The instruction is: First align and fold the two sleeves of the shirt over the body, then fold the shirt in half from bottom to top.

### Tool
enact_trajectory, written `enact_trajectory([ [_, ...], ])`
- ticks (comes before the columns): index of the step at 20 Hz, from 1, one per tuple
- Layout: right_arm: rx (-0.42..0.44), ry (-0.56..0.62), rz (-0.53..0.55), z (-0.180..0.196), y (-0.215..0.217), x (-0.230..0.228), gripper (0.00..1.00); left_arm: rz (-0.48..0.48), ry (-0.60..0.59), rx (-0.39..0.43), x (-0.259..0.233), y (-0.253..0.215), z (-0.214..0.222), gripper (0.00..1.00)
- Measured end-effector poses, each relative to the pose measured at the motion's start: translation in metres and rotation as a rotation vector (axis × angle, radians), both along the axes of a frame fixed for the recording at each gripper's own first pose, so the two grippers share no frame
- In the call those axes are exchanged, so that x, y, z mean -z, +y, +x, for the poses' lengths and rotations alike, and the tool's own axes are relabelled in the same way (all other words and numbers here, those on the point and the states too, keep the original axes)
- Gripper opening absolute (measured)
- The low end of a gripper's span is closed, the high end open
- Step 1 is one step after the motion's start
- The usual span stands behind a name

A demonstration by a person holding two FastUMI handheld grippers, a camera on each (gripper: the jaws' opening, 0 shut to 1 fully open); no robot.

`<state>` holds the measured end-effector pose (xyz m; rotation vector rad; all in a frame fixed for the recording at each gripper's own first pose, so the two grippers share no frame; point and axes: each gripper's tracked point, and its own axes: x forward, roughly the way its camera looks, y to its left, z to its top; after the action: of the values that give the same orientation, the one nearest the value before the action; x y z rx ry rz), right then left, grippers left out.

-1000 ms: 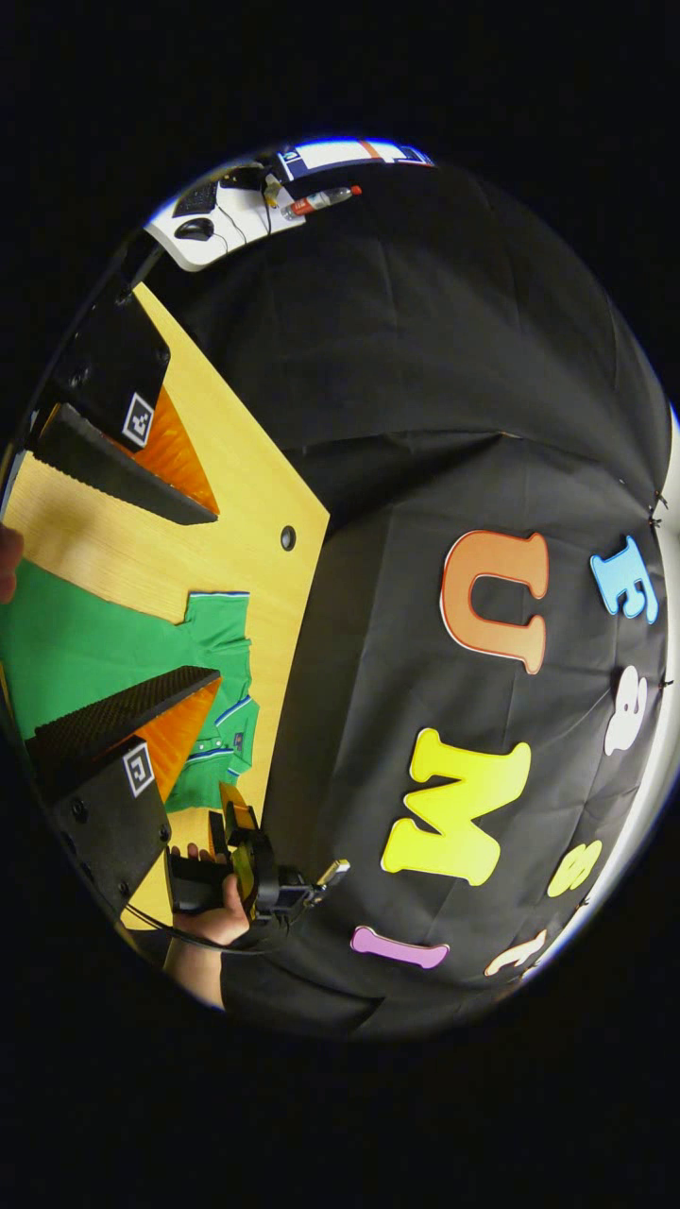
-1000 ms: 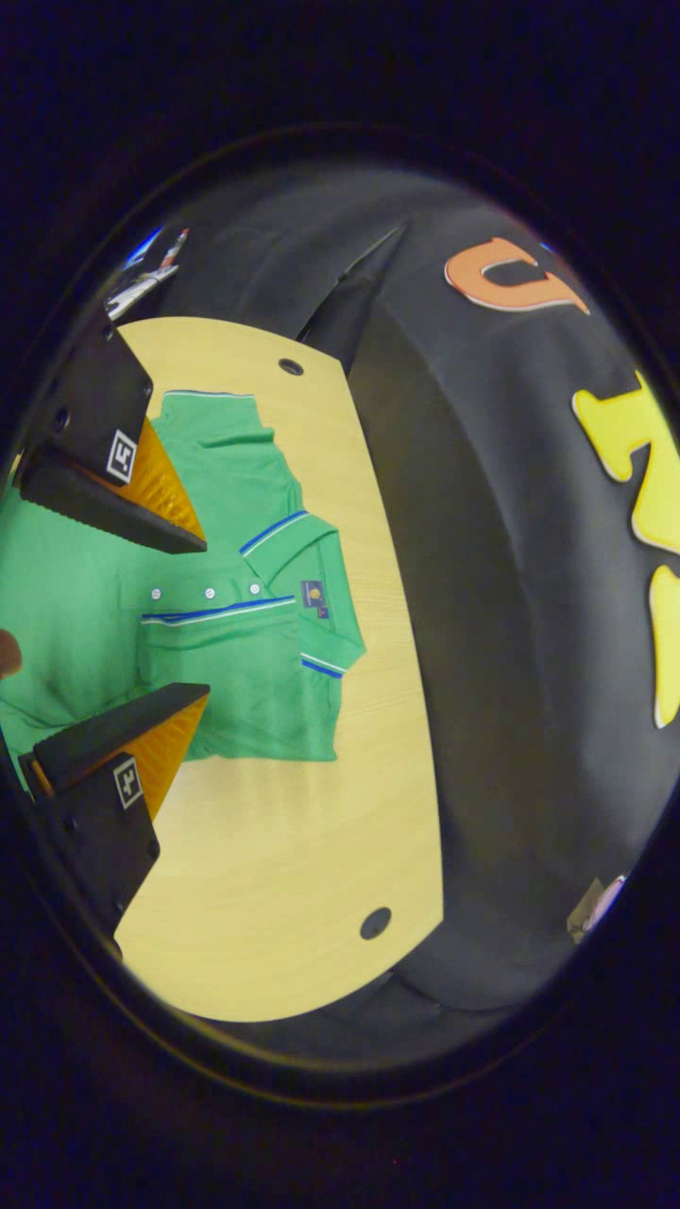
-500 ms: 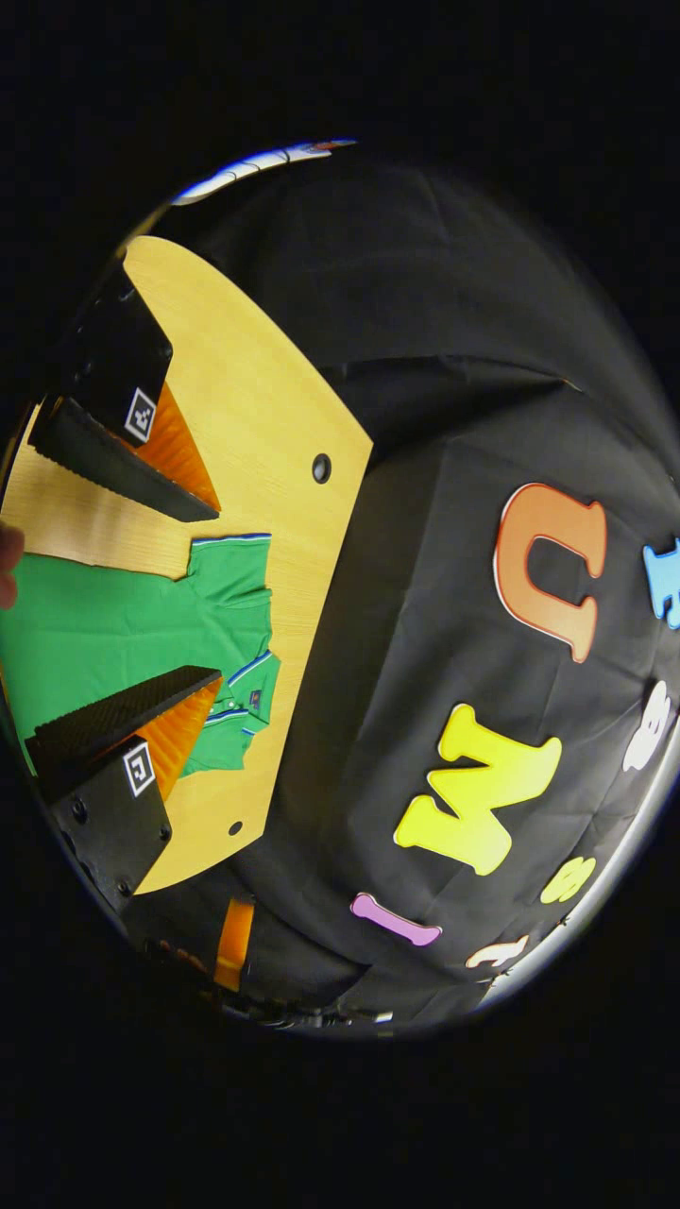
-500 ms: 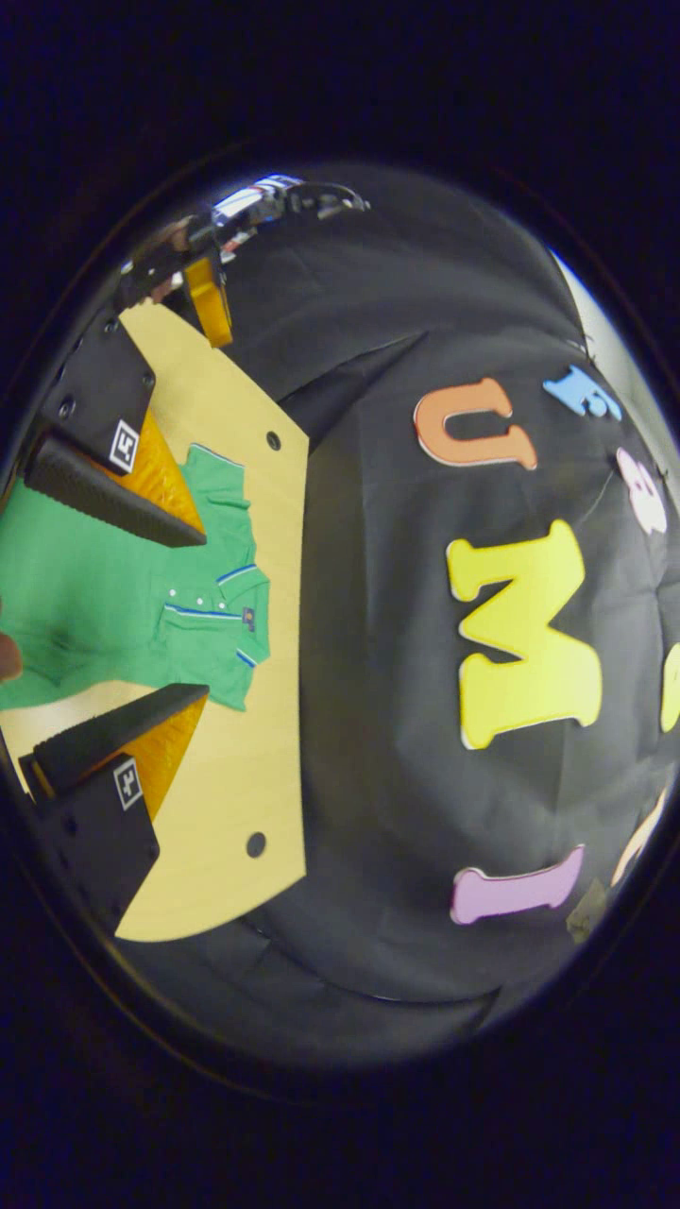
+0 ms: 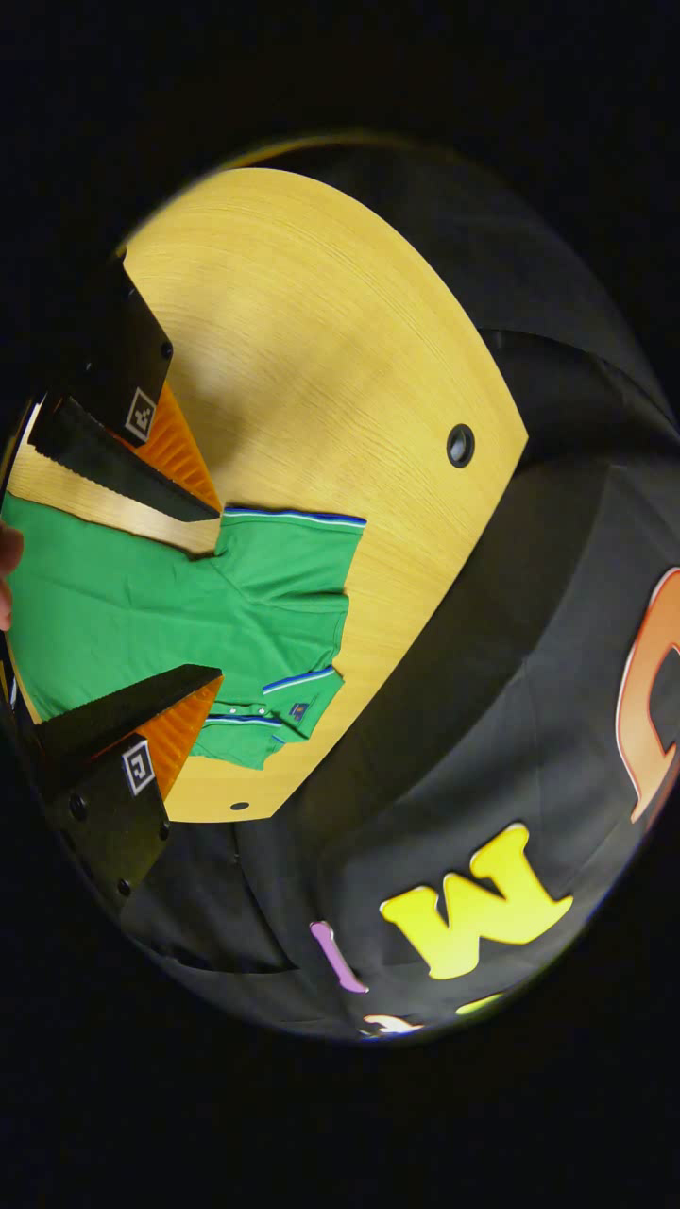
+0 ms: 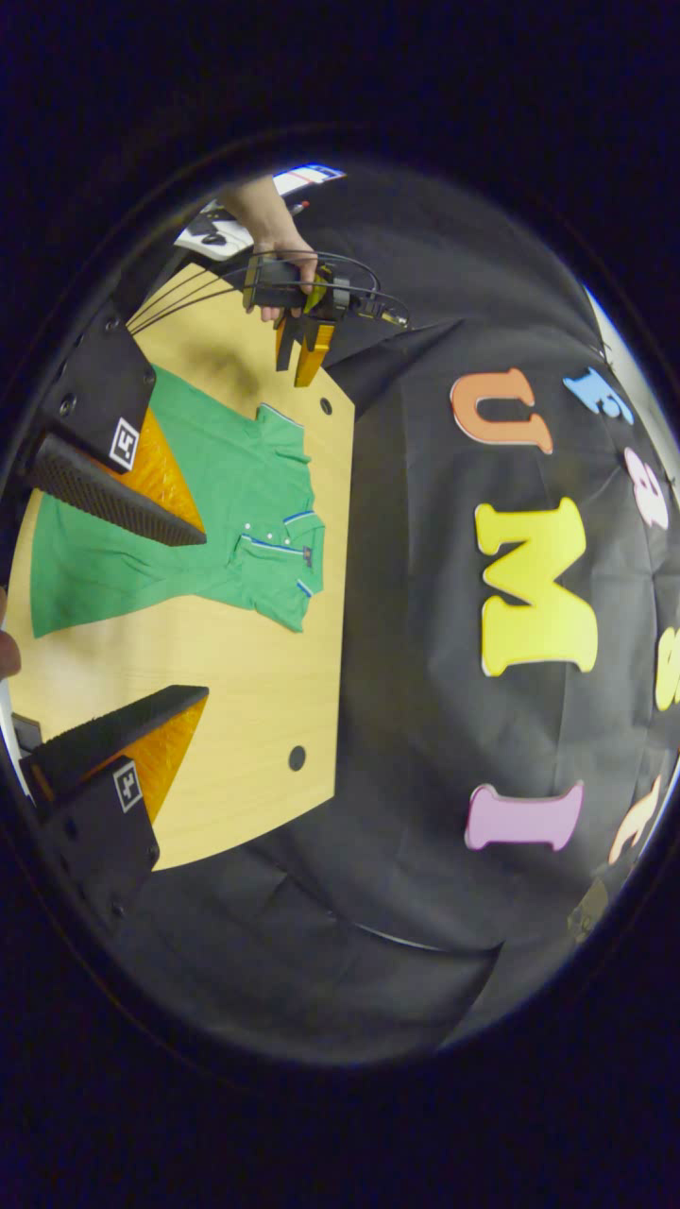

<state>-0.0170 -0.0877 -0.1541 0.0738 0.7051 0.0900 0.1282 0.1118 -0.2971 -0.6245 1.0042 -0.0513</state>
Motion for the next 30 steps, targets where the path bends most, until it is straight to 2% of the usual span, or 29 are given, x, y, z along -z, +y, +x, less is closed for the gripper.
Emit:
enact_trajectory([
  [3, 0.048, 0.008, 0.002, -0.011, -0.019, 0.001, 0.95, 0.047, 0.068, 0.045, 0.02, 0.016, 0.028, 1.0],
  [4, 0.055, 0.012, 0.0, -0.015, -0.022, 0.002, 0.95, 0.053, 0.09, 0.059, 0.026, 0.02, 0.037, 0.97],
  [6, 0.064, 0.022, -0.016, -0.022, -0.029, 0.006, 0.95, 0.056, 0.158, 0.129, 0.041, 0.019, 0.048, 0.97],
  [7, 0.064, 0.029, -0.02, -0.026, -0.03, 0.008, 0.95, 0.088, 0.197, 0.174, 0.055, 0.021, 0.047, 1.0],
  [8, 0.063, 0.04, -0.021, -0.031, -0.031, 0.011, 0.95, 0.114, 0.24, 0.215, 0.067, 0.021, 0.046, 0.96],
  [9, 0.065, 0.053, -0.023, -0.035, -0.031, 0.014, 0.95, 0.133, 0.277, 0.243, 0.077, 0.021, 0.044, 0.96],
  [15, 0.097, 0.104, -0.006, -0.053, -0.038, 0.031, 0.95, 0.148, 0.34, 0.261, 0.105, 0.001, 0.049, 0.91],
  [17, 0.109, 0.111, 0.005, -0.055, -0.042, 0.033, 0.95, 0.172, 0.358, 0.255, 0.11, 0.002, 0.049, 0.85],
  [21, 0.145, 0.105, 0.02, -0.052, -0.056, 0.035, 0.95, 0.198, 0.404, 0.231, 0.116, 0.0, 0.043, 0.66],
  [22, 0.155, 0.11, 0.029, -0.053, -0.058, 0.037, 0.95, 0.23, 0.424, 0.207, 0.119, 0.006, 0.042, 0.36],
  [24, 0.167, 0.112, 0.039, -0.052, -0.06, 0.041, 0.95, 0.241, 0.426, 0.182, 0.119, 0.007, 0.042, 0.2],
  [28, 0.163, 0.112, 0.035, -0.054, -0.063, 0.043, 0.95, 0.15, 0.396, 0.138, 0.11, -0.011, 0.043, 0.04],
  [30, 0.166, 0.095, 0.031, -0.05, -0.065, 0.041, 0.95, 0.157, 0.335, 0.148, 0.094, -0.015, 0.05, 0.04],
])
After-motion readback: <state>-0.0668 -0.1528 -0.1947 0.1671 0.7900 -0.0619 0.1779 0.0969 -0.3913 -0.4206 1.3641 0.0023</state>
